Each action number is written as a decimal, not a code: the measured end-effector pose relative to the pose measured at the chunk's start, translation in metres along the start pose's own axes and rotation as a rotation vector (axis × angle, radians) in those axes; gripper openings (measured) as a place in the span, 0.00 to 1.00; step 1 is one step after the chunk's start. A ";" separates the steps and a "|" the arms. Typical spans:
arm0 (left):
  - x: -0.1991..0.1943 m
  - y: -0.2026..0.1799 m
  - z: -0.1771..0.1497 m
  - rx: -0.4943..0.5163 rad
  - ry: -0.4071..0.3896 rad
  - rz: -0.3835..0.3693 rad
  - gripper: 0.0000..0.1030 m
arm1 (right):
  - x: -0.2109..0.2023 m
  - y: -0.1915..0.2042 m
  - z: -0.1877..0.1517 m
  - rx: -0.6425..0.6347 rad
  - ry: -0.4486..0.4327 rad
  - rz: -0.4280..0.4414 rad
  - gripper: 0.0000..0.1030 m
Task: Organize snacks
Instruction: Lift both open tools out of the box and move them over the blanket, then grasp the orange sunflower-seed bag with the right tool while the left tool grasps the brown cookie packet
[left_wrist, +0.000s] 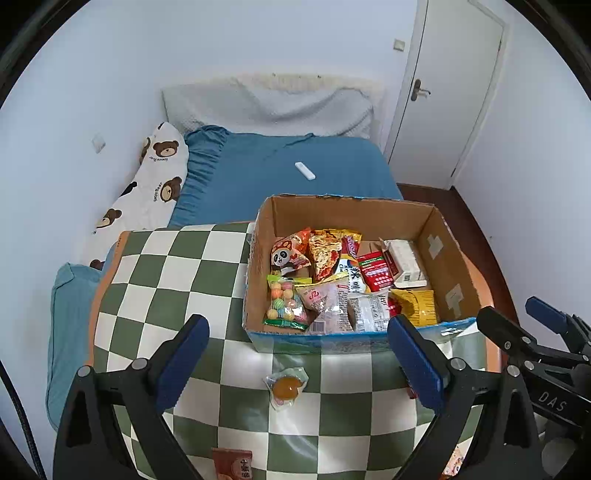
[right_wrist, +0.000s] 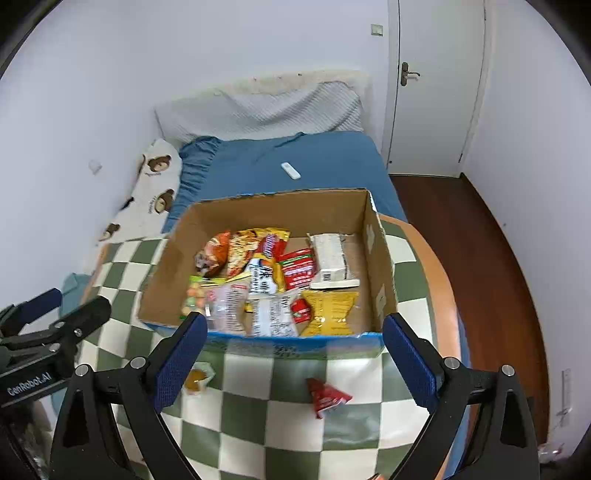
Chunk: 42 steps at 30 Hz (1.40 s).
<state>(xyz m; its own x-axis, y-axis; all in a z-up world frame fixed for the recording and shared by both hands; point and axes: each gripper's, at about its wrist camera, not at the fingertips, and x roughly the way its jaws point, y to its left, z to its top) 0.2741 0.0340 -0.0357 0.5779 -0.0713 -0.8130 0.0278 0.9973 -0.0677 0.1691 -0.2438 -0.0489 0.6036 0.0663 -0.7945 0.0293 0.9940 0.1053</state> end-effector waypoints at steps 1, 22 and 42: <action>-0.004 0.000 -0.003 -0.004 -0.004 -0.003 0.96 | -0.006 0.001 -0.002 0.004 -0.007 0.010 0.95; 0.069 -0.023 -0.164 0.093 0.381 -0.027 0.96 | 0.046 -0.118 -0.232 0.164 0.514 -0.067 0.95; 0.129 0.084 -0.235 -0.111 0.659 0.103 0.96 | 0.116 -0.087 -0.265 0.289 0.570 -0.033 0.83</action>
<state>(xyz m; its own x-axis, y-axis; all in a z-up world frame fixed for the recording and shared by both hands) 0.1593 0.1046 -0.2823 -0.0458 -0.0059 -0.9989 -0.1053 0.9944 -0.0011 0.0259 -0.2996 -0.3087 0.0829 0.1513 -0.9850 0.3021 0.9381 0.1695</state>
